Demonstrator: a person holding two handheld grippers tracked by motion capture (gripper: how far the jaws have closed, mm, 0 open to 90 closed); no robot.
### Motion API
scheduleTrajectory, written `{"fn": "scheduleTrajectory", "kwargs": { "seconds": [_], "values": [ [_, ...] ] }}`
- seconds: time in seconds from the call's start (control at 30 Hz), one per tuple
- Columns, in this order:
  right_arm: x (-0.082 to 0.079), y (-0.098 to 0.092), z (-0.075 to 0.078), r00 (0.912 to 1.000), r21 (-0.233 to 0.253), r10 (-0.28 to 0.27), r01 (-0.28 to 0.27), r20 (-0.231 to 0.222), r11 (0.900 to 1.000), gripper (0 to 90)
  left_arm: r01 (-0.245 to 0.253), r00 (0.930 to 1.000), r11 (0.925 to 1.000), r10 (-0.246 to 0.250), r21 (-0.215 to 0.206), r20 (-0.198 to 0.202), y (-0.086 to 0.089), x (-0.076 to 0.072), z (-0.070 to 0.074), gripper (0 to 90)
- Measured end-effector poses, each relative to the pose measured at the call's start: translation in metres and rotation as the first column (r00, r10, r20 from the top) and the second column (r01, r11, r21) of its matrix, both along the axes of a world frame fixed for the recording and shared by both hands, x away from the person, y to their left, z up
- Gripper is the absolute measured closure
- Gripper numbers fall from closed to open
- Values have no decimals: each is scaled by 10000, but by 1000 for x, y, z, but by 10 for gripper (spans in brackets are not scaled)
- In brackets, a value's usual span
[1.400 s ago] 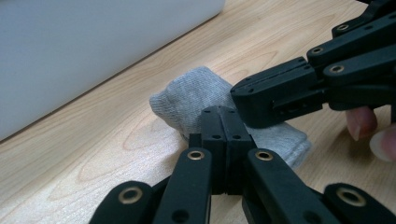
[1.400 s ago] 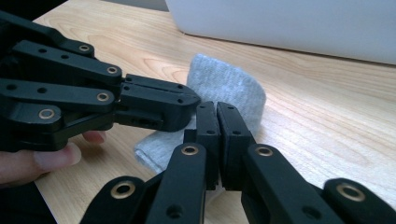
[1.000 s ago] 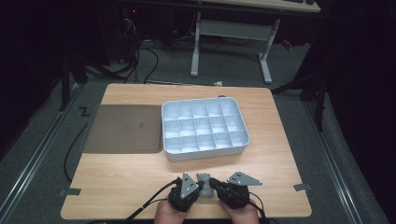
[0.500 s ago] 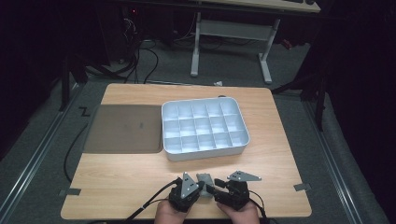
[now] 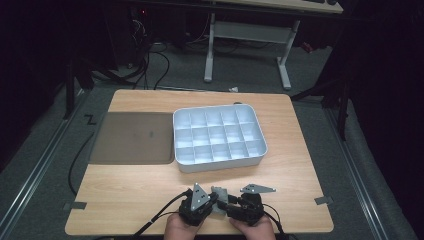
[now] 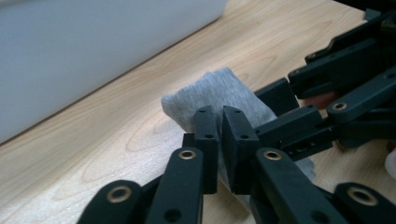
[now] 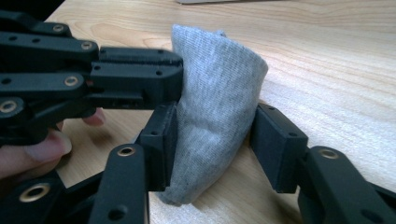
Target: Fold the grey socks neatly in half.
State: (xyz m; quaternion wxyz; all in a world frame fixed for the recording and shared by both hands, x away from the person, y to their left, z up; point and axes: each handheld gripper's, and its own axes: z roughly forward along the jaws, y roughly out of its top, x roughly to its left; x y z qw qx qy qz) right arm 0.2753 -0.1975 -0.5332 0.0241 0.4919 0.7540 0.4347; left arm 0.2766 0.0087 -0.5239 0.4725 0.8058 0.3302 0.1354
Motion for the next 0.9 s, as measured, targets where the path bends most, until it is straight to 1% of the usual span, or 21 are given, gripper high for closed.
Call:
{"fn": "scheduleTrajectory", "kwargs": {
  "seconds": [0.13,0.23,0.33,0.4,0.43,0.67,0.7,0.73,0.77,0.8,0.83,0.87,0.9],
  "values": [
    [0,0,-1,9999,206,119,-118,-67,9997,569,-65,10000,10000,65,-67,17,2,1,1,816],
    [1,1,-1,9998,208,170,-167,-129,9996,578,-141,9999,9999,141,-62,37,2,4,1,797],
    [1,1,-1,9996,218,238,-235,-142,9995,583,-184,9998,9998,184,19,25,0,11,1,796],
    [2,1,-1,9995,128,311,-310,-80,9994,584,-108,9998,9999,109,58,-173,-2,17,0,804],
    [2,2,-1,9994,93,327,-326,-75,9994,584,-39,9997,9999,43,154,-243,-2,19,-1,809],
    [2,4,0,9994,-74,340,-339,55,9994,583,139,9981,9990,-113,428,-600,-4,27,-3,838],
    [1,4,0,9995,-67,312,-312,14,9995,585,129,9983,9990,-103,433,-579,-4,27,-3,838],
    [2,4,0,9995,-63,315,-315,2,9995,588,145,9982,9990,-120,413,-580,-3,27,-2,836],
    [2,4,0,9994,-41,335,-335,-28,9994,595,51,9984,9994,-32,339,-559,-1,27,-2,824],
    [2,4,0,9993,-5,374,-374,-22,9993,611,-86,9985,9997,99,226,-547,2,26,-1,779],
    [2,3,0,9991,57,412,-412,-27,9991,640,-113,9985,9999,111,-31,-543,7,26,1,734],
    [2,3,0,9989,79,460,-460,12,9989,667,-144,9989,9997,134,-221,-445,12,24,4,708],
    [1,3,1,9987,37,507,-507,100,9987,693,-286,9994,9992,281,-267,-210,18,22,6,679]
  ]
}}
